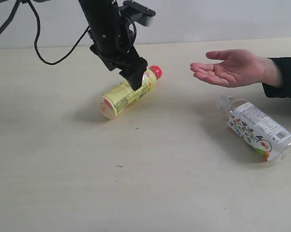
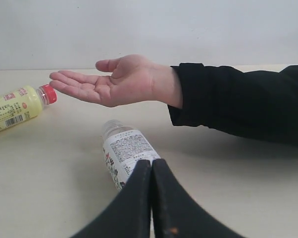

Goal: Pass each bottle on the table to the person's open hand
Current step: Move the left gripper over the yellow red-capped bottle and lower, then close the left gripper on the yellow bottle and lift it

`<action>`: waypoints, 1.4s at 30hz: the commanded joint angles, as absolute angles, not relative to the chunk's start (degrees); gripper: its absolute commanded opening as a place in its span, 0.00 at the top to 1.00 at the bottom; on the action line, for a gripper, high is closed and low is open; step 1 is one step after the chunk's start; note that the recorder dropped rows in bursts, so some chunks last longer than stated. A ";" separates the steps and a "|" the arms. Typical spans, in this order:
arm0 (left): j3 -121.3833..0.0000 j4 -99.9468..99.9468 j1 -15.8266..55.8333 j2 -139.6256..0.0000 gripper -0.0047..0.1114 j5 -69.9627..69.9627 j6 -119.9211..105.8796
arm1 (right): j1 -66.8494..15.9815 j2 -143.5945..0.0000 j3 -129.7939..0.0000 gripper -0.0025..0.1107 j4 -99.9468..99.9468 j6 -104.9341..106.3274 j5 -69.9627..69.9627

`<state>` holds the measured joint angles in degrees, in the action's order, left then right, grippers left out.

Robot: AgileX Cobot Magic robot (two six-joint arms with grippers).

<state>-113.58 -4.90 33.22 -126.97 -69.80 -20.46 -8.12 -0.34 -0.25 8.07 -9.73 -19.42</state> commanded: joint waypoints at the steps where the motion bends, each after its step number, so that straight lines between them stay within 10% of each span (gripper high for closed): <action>1: -114.10 -3.28 33.12 -128.28 0.24 -69.03 -18.94 | -8.33 0.00 0.00 0.98 7.91 -9.65 -18.97; 34: -115.45 -4.00 31.35 -134.66 0.24 -53.62 -14.53 | -8.33 0.00 0.00 0.98 7.91 -9.65 -18.97; 42: -115.45 -3.95 31.61 -134.66 0.43 -52.49 -14.54 | -8.33 0.00 0.00 0.98 7.91 -9.65 -18.97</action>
<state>-115.01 -3.60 31.38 -134.83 -53.58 -14.83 -8.12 -0.34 -0.25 8.07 -9.73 -19.42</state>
